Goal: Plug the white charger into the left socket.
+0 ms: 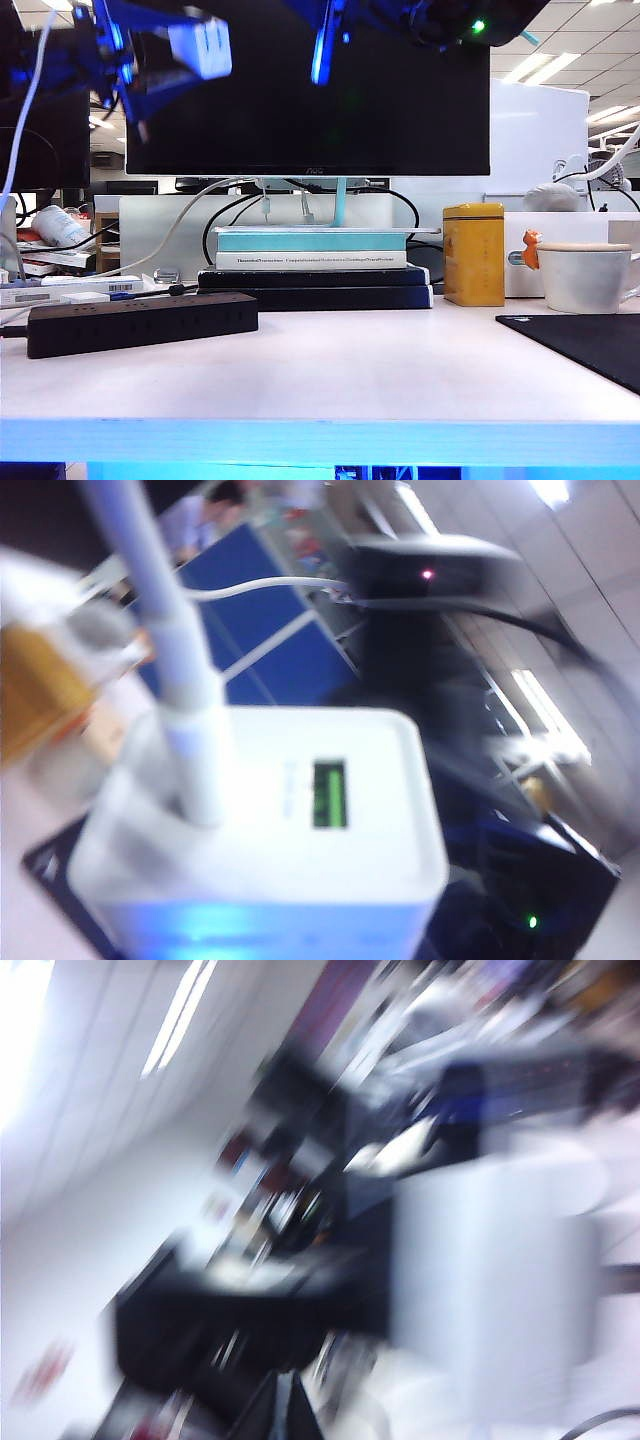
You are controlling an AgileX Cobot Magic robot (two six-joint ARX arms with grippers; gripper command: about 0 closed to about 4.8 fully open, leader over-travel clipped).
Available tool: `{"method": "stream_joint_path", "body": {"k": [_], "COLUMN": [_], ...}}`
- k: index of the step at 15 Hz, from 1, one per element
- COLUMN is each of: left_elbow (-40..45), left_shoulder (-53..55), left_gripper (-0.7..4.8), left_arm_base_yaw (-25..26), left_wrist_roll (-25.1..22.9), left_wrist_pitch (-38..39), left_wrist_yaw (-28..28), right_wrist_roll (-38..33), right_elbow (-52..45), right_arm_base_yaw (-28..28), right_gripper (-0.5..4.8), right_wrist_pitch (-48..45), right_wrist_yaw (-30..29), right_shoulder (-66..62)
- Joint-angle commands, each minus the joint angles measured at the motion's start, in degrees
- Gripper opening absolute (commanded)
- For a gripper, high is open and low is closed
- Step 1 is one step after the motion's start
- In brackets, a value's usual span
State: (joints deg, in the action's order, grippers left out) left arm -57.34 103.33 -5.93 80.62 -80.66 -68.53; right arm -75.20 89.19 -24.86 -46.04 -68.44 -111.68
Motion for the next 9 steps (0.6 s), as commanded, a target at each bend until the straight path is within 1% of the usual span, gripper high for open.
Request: {"method": "stream_joint_path", "body": {"k": [1, 3, 4, 5, 6, 7, 8, 9], "left_elbow": [-0.5, -0.5, -0.5, -0.5, -0.5, -0.5, -0.5, -0.5], "left_shoulder": [-0.9, -0.9, -0.9, -0.8, -0.8, -0.8, -0.8, -0.8], "left_gripper": [0.83, 0.82, 0.82, 0.82, 0.82, 0.82, 0.82, 0.82], "left_arm_base_yaw": [-0.4, -0.4, -0.4, -0.4, -0.4, -1.0, -2.2, -2.9], "left_wrist_roll": [-2.3, -6.2, -12.5, -19.9, -23.3, -29.1, -31.8, -32.4], "left_wrist_pitch": [-2.5, -2.5, -2.4, -1.9, -0.2, 4.9, 5.6, 5.6], "left_wrist_yaw": [0.5, 1.4, 4.2, 8.4, 9.6, 9.4, 9.7, 10.0], "right_wrist_roll": [8.9, 9.7, 9.7, 9.6, 9.6, 8.8, 8.8, 8.8], "right_elbow": [0.3, 0.3, 0.3, 0.3, 0.3, 0.3, 0.3, 0.3], "right_arm_base_yaw": [-0.2, -0.2, -0.3, -0.9, -1.1, -1.5, -1.6, -1.6], "right_gripper": [-0.02, -0.02, -0.02, -0.02, -0.02, -0.02, -0.02, -0.02], "right_wrist_pitch": [12.0, 13.5, 13.2, 12.8, 12.8, 11.7, 11.7, 11.8], "right_wrist_yaw": [6.2, 5.9, 5.7, 4.9, 4.9, 4.7, 5.2, 5.4], "right_shoulder": [0.4, 0.4, 0.4, 0.5, 0.5, 0.5, 0.5, 0.5]}}
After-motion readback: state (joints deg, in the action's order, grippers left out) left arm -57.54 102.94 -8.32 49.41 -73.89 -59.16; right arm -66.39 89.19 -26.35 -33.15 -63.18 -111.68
